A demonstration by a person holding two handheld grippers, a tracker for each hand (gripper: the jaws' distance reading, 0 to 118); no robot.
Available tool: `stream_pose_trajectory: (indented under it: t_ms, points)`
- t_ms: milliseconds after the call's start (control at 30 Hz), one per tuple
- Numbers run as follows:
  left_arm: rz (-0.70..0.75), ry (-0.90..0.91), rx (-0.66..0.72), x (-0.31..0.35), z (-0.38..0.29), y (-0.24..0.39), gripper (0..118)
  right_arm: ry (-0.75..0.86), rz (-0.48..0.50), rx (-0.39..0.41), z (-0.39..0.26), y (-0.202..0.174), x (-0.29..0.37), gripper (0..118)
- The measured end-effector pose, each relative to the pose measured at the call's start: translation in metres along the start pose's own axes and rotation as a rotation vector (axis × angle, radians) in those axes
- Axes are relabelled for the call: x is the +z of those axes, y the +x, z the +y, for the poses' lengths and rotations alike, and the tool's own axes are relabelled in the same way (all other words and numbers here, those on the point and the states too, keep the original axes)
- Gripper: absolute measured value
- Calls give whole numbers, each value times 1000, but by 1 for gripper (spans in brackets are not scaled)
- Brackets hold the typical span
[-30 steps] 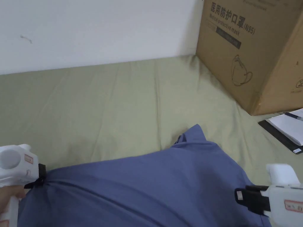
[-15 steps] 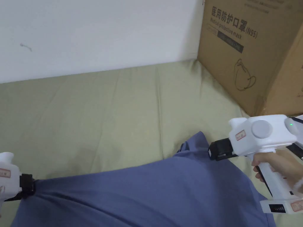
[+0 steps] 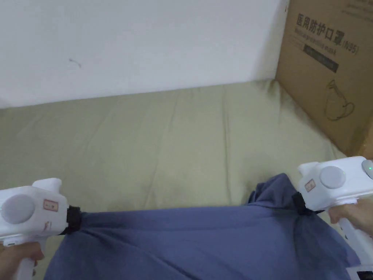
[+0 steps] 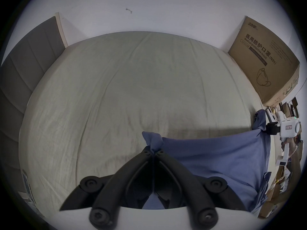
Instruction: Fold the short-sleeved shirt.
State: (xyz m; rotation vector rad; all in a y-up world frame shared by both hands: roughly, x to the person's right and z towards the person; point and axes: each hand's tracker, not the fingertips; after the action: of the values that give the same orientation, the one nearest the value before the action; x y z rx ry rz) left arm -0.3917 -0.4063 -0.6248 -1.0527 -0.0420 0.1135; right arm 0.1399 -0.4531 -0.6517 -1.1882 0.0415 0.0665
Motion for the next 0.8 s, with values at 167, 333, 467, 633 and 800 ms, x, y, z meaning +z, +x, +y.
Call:
stream_pose_trajectory:
  t_ms: [167,333,467,633,800]
  points:
    - [1,26,-20,25,5,6,0,80,78,-118,2,13,43,0]
    - [-18,108,-9,71,21,13,0,207,135,-146,17,19,124,0]
    - [-2,223,-26,122,45,24,0,307,153,-155,39,26,187,0]
    - [22,366,-52,193,88,37,0,432,117,-139,74,28,265,0]
    - [-6,483,-8,258,142,40,0,515,59,-122,123,33,334,0]
